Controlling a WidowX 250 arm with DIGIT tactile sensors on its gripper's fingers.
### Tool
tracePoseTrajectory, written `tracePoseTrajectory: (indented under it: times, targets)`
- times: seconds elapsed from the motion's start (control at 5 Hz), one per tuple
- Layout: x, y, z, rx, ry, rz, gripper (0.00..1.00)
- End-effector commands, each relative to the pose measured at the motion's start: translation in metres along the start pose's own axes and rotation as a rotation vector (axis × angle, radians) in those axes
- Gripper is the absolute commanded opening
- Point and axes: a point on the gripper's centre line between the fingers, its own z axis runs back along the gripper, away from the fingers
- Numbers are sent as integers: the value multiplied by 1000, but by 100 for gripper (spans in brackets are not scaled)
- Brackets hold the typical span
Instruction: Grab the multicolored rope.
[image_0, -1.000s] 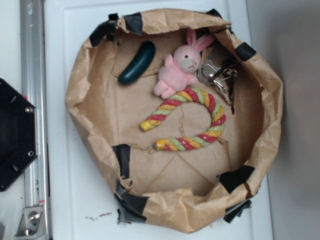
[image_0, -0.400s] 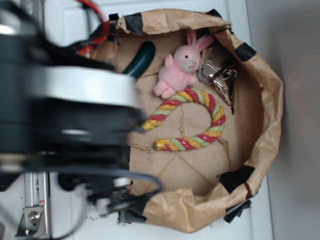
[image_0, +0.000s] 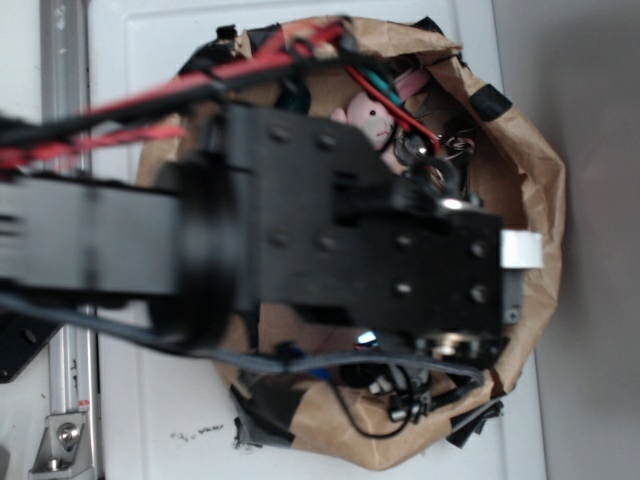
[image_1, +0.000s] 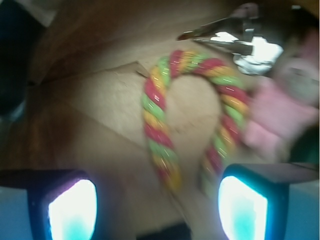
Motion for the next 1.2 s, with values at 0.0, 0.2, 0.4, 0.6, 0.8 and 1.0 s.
tracePoseTrajectory:
  times: [0.0, 0.2, 0.4, 0.6, 0.8, 1.0]
  targets:
    - [-10, -1, -44, -79, 85, -160, 100]
    - [-9, -2, -69, -95, 100, -207, 100]
    - [-9, -6, -85, -83, 137, -211, 0]
    - [-7, -6, -68, -99, 85, -209, 0]
    - [5, -2, -41, -139, 27, -191, 0]
    - [22, 4, -14, -144, -36, -172, 0]
